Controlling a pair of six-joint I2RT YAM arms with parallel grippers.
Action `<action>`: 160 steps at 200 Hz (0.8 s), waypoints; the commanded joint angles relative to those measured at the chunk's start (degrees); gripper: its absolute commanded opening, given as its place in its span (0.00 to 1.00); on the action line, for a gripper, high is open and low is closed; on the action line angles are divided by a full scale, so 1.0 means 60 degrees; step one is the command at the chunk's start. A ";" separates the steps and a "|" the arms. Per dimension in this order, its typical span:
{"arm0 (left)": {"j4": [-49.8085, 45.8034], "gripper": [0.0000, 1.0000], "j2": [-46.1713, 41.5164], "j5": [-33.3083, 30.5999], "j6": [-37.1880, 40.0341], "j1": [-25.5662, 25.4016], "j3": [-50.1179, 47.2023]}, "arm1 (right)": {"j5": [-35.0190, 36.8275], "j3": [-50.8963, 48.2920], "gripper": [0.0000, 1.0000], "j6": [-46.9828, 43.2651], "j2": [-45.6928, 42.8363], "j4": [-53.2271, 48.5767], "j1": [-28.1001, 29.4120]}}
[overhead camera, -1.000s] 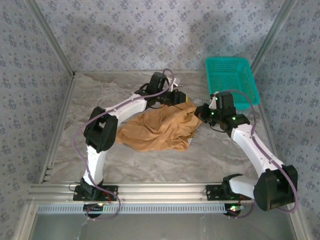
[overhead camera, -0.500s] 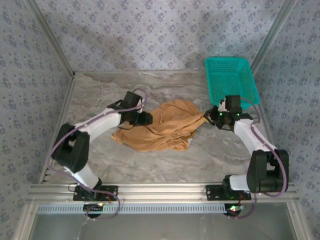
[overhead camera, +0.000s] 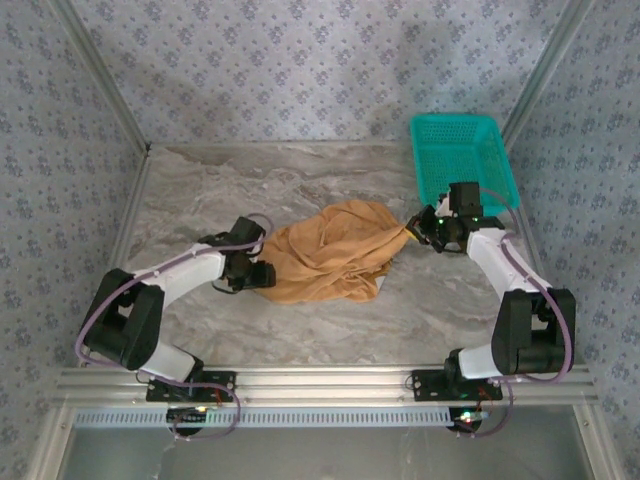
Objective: Fold the inside-out t-shirt
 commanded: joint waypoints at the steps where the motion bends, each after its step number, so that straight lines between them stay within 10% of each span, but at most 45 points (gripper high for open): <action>1: 0.0716 0.50 0.0458 -0.0252 -0.0382 0.0049 -0.0408 | -0.0248 0.0526 0.00 -0.0063 0.0026 -0.0253 -0.0032; 32: 0.1086 0.00 0.1193 -0.0283 -0.0242 0.0434 0.0061 | -0.0339 0.1029 0.00 -0.0102 -0.0030 -0.0529 -0.0035; 160: -0.1930 0.00 0.0464 0.0106 0.1717 0.3453 0.7803 | -0.0649 0.6641 0.00 -0.0232 0.0684 -0.1761 -0.1065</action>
